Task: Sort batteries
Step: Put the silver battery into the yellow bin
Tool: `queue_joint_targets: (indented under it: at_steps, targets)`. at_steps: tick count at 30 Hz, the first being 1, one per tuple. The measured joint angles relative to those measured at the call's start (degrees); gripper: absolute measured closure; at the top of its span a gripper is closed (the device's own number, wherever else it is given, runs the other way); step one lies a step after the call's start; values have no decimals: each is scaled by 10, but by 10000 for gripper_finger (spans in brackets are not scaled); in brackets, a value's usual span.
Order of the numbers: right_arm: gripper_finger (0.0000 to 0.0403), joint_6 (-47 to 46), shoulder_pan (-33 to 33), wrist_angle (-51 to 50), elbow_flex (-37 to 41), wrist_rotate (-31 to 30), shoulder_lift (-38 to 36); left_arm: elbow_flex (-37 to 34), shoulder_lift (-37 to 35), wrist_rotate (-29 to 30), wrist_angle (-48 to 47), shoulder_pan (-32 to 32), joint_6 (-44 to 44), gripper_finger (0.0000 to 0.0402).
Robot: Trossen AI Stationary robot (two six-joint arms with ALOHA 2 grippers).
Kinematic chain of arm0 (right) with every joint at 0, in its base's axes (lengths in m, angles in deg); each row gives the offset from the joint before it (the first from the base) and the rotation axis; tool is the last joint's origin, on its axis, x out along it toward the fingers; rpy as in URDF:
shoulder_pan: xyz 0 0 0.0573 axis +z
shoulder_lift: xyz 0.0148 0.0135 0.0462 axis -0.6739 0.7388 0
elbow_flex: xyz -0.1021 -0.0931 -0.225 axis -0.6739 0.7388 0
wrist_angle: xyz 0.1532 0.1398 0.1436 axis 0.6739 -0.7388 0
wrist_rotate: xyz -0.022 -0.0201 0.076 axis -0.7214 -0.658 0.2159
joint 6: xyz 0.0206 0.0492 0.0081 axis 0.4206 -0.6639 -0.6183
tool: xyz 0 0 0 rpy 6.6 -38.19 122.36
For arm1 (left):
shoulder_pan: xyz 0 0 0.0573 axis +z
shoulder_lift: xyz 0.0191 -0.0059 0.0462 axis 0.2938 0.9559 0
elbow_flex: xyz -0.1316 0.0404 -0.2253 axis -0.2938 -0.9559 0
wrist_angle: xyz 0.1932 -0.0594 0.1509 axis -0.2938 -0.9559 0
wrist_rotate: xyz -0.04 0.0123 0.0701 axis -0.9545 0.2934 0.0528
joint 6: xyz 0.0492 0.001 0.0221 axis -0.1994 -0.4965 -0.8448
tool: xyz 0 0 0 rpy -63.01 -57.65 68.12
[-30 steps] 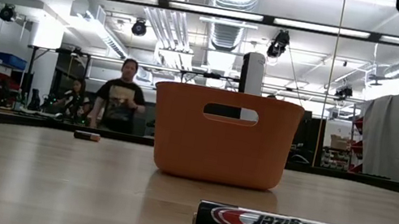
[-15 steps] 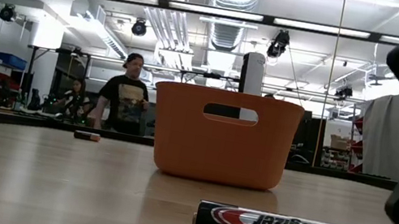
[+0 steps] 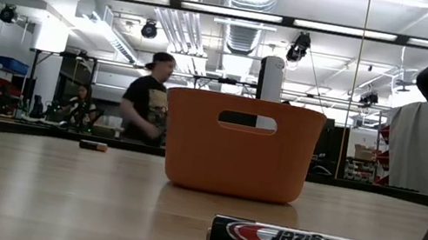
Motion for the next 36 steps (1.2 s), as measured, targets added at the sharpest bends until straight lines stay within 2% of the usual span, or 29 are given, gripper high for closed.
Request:
queue_joint_targets:
  at_steps: [12, 17, 28, 36]
  targets:
    - [216, -5, -2, 16, -1, -23, 21, 0, 0, 0, 0, 0, 0, 278]
    - [250, -5, -2, 16, -1, -21, 21, 0, 0, 0, 0, 0, 5, 278]
    - [360, -1, -3, 13, -1, -4, 19, 0, 0, 0, 0, 0, 9, 278]
    - [365, 22, -4, 3, 2, 21, -3, 0, 0, 0, 7, 0, 9, 278]
